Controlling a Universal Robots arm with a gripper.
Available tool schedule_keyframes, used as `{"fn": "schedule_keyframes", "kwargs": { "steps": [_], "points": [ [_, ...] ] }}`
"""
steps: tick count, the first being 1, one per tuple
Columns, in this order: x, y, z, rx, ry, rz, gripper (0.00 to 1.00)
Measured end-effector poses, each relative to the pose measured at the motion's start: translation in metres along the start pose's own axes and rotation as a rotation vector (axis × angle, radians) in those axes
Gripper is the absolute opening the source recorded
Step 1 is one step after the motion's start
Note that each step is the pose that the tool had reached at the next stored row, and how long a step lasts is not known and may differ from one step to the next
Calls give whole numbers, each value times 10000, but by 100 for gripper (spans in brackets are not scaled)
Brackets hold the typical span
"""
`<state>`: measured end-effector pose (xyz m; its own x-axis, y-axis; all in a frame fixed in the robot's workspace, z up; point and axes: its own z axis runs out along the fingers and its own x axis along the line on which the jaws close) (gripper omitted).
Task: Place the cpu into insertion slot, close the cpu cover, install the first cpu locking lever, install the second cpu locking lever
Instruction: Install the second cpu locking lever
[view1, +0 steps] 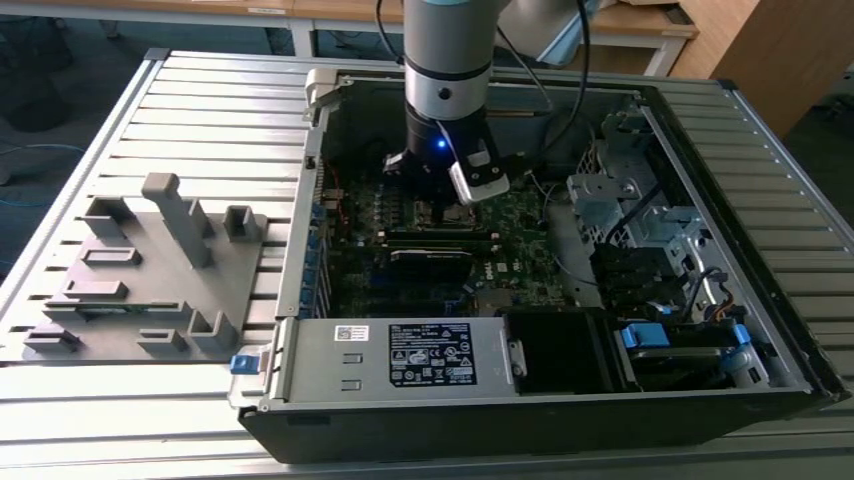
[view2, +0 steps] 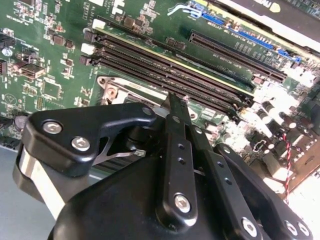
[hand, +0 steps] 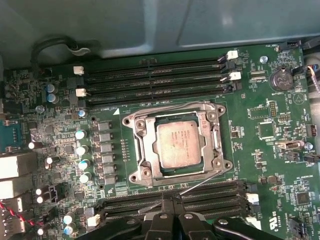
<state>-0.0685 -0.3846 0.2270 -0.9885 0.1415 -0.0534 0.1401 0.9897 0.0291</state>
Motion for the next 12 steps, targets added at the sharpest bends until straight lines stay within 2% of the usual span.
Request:
{"fn": "schedule_keyframes", "kwargs": {
  "steps": [7, 12],
  "points": [
    [76, -12, 34, -1, 0, 1, 10],
    [86, -15, 118, -1, -1, 0, 10]
  ]
}}
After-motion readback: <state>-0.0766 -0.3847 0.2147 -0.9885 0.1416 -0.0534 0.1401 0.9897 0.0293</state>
